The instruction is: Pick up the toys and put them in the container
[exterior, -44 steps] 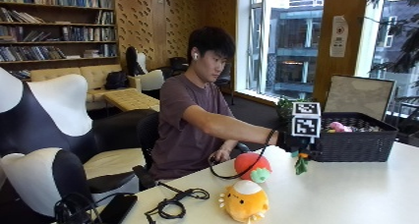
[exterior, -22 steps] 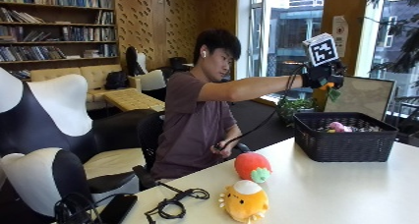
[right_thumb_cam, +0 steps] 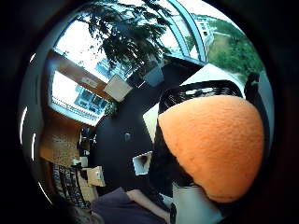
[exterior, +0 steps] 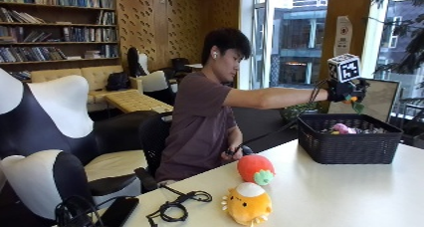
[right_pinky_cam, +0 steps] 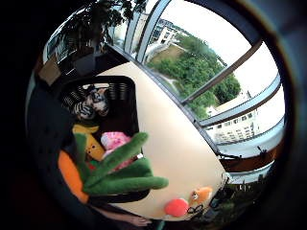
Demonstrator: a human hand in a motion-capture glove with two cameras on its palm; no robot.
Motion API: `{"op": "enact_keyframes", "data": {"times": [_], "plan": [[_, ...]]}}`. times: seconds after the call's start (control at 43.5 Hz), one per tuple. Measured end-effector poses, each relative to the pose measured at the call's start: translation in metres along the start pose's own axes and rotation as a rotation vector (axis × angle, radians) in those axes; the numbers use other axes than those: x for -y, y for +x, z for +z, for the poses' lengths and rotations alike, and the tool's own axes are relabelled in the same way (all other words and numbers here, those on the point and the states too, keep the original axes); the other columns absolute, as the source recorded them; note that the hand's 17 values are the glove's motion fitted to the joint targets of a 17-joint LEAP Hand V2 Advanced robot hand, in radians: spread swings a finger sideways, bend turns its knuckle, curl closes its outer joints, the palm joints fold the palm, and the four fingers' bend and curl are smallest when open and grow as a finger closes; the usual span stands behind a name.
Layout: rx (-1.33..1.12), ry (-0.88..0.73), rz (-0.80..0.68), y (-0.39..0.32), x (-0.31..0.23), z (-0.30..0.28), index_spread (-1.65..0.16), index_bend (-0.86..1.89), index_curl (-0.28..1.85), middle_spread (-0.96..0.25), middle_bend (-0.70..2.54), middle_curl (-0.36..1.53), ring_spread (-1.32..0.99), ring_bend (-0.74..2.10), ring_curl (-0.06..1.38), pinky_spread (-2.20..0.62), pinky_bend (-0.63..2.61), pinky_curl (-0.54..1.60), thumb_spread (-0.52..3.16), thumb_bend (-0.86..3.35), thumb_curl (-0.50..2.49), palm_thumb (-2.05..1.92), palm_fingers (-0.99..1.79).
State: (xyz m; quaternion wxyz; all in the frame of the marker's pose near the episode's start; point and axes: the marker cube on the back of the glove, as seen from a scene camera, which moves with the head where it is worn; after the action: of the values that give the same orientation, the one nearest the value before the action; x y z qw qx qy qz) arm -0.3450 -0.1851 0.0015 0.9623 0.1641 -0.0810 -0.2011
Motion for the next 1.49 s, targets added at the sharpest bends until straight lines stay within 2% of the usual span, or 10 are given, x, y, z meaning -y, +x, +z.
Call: {"op": "enact_keyframes", "data": {"times": [0.115,0.161,0.184,0.207,0.23,0.253,0.597,0.988,1.172,1.494], "plan": [[-0.053,-0.285,-0.073,-0.008,-0.004,0.025,-0.22,1.06,0.85,-0.19,1.32,0.79,-0.35,1.41,0.68,-0.36,1.09,0.64,0.45,0.01,0.86,0.56,0.79],[-0.099,-0.421,-0.066,-0.007,-0.008,0.033,-0.22,0.78,0.83,-0.20,1.21,0.77,-0.34,1.44,0.70,-0.34,1.06,0.66,0.65,-0.07,0.81,0.41,0.23],[-0.113,-0.464,-0.062,-0.006,-0.010,0.036,-0.21,0.48,0.77,-0.19,1.01,0.71,-0.32,1.36,0.69,-0.30,1.15,0.70,0.74,-0.14,0.75,0.27,-0.38],[-0.118,-0.489,-0.060,-0.003,-0.013,0.036,-0.21,0.59,0.83,-0.20,1.15,0.75,-0.32,1.44,0.73,-0.31,1.10,0.68,0.78,-0.07,0.76,0.30,0.01],[-0.113,-0.498,-0.057,0.000,-0.016,0.036,-0.20,0.32,0.70,-0.15,0.81,0.64,-0.28,1.22,0.65,-0.24,1.18,0.69,0.82,-0.13,0.71,0.19,-0.71],[-0.101,-0.495,-0.055,0.004,-0.020,0.034,-0.19,0.26,0.66,-0.11,0.69,0.60,-0.23,1.08,0.61,-0.21,1.16,0.64,0.85,-0.13,0.68,0.13,-0.83],[-0.082,-0.404,0.055,0.081,-0.088,-0.068,-0.18,0.00,0.28,0.00,0.17,0.39,-0.06,0.52,0.36,-0.01,0.86,0.45,1.13,-0.05,0.47,-0.05,-0.40],[-0.360,-0.221,0.626,0.287,-0.284,-0.194,-0.22,0.10,0.19,-0.04,0.18,0.36,-0.02,0.37,0.31,0.04,0.72,0.38,1.21,-0.06,0.35,-0.08,-0.15],[-0.356,-0.184,0.913,0.365,-0.369,-0.182,-0.19,0.08,0.18,-0.05,0.17,0.35,0.00,0.48,0.34,0.05,0.84,0.40,1.21,-0.07,0.30,-0.09,-0.08],[-0.177,-0.280,1.090,0.427,-0.453,-0.081,-0.18,0.09,0.17,-0.01,0.17,0.35,0.02,0.48,0.35,0.07,0.91,0.41,1.22,-0.06,0.24,-0.08,-0.14]]}}
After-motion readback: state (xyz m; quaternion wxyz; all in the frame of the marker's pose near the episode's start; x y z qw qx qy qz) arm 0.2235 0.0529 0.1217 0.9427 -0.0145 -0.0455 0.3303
